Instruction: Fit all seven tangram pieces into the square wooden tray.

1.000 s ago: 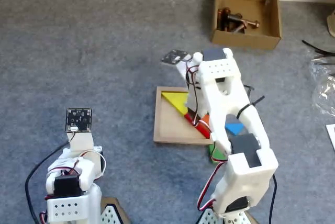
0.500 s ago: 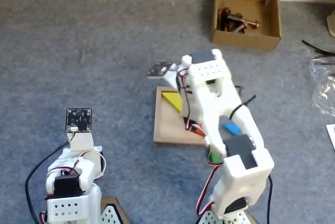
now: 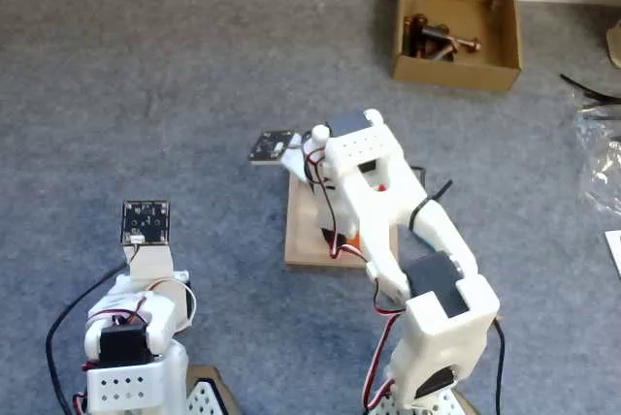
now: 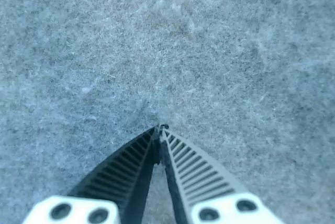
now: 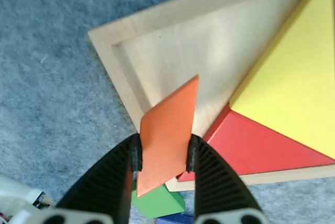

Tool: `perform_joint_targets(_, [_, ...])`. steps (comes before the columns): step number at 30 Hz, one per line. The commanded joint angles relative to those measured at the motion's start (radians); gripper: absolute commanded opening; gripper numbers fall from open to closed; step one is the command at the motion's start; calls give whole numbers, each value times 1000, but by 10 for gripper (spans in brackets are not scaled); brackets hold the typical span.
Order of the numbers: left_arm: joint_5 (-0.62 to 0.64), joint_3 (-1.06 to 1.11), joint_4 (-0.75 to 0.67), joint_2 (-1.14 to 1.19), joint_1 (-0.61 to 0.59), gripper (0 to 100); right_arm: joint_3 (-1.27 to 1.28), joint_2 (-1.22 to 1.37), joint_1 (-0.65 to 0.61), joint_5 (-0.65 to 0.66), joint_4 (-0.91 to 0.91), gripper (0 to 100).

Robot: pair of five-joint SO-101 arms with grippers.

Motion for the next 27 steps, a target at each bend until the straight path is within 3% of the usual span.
perform_joint_targets(1, [2,21,8,7,-8,5,-5,-33,-5,11,-21,5])
perform_joint_targets(7, [2,21,8,7,-8,5,7,-30,-4,11,-22,5])
perform_joint_targets(16, [2,21,8,7,-8,5,148,-38,-8,11,-202,5])
perform_joint_targets(27, [2,21,8,7,-8,5,150,-38,-1,12,-219,5])
